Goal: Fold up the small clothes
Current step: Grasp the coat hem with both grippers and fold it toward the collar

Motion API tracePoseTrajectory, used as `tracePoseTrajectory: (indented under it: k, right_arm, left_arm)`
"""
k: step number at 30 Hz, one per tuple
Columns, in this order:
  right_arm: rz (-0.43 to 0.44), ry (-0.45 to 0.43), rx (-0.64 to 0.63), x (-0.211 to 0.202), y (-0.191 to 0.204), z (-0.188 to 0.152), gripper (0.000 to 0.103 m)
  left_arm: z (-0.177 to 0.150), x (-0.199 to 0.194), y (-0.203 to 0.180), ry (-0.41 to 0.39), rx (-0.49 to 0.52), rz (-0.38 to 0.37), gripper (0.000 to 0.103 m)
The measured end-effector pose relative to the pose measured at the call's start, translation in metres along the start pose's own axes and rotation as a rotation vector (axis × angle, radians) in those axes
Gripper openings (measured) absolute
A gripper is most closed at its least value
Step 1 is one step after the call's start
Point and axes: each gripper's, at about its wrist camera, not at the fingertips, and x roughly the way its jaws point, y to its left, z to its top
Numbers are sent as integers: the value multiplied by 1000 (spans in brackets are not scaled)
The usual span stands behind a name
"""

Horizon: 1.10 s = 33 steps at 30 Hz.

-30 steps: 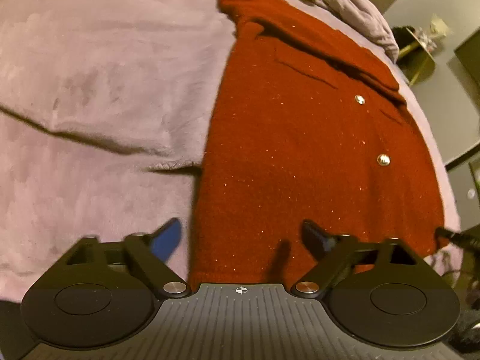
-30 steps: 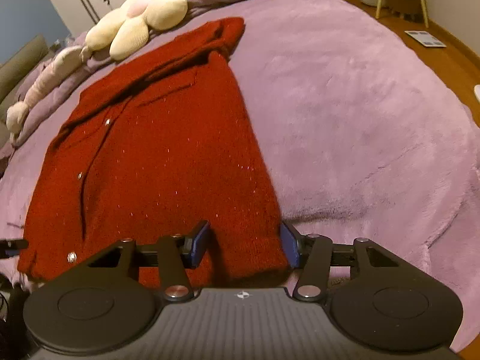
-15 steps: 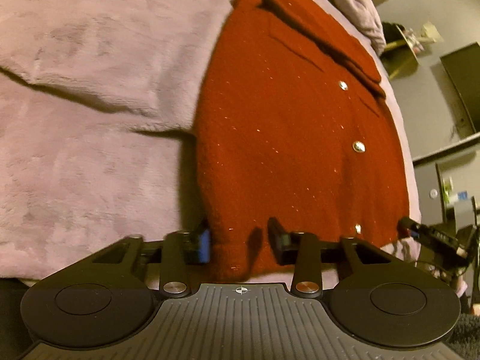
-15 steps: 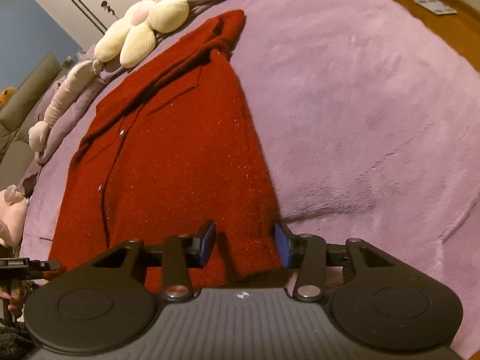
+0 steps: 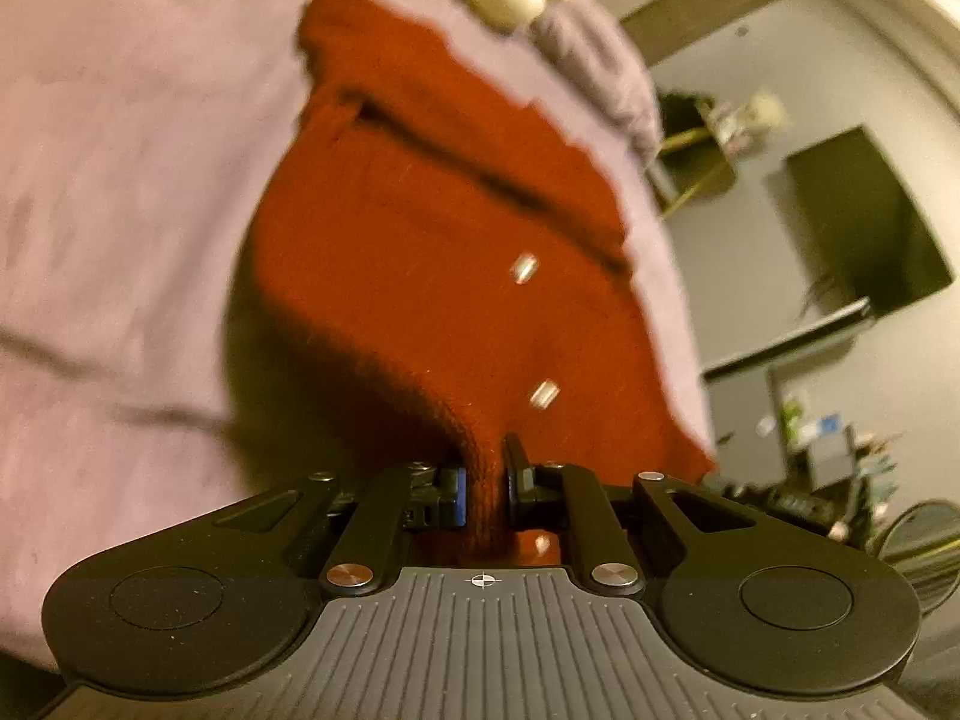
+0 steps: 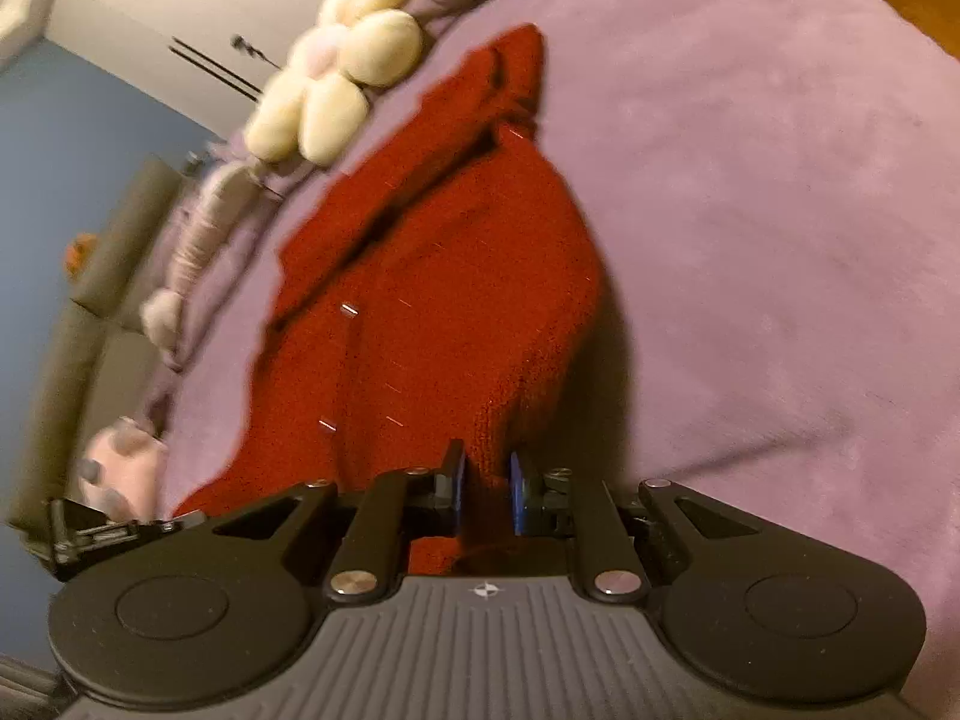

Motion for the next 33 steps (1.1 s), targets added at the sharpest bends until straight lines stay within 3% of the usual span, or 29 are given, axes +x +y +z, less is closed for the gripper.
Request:
tracePoseTrajectory:
  k: [2, 6, 14, 17, 19, 25, 27, 29, 30, 32, 33]
  right_arm:
    - [28, -14, 10, 2, 9, 11, 13]
    - [62, -58, 4, 9, 27, 37, 12]
    - [31, -172, 2, 39, 44, 102, 10]
    - [-10, -195, 12, 60, 44, 124, 8]
    - [-45, -208, 8, 74, 45, 136, 0]
    - [-177, -242, -56, 109, 49, 155, 1]
    - [-217, -255, -160, 112, 55, 152, 5]
    - [-188, -215, -273, 115, 62, 145, 11]
    - [-165, -165, -320, 118, 64, 141, 27]
    - [-170, -91, -409, 127, 69, 131, 48]
    - [-175, -66, -457, 132, 70, 127, 52]
  left_arm:
    - [17, -2, -8, -41, -9, -37, 13]
    - [46, -6, -16, -105, 11, -34, 13]
    - [106, -1, 0, -242, -55, -10, 13]
    - [124, 13, 16, -250, -103, 22, 13]
    - [132, 25, 28, -248, -138, 52, 13]
    - [143, 52, 60, -231, -214, 125, 13]
    - [143, 54, 65, -236, -211, 117, 14]
    - [142, 55, 69, -230, -199, 109, 14]
    - [141, 55, 70, -225, -196, 111, 14]
    - [140, 55, 72, -219, -194, 112, 14]
    - [140, 55, 73, -219, -196, 112, 14]
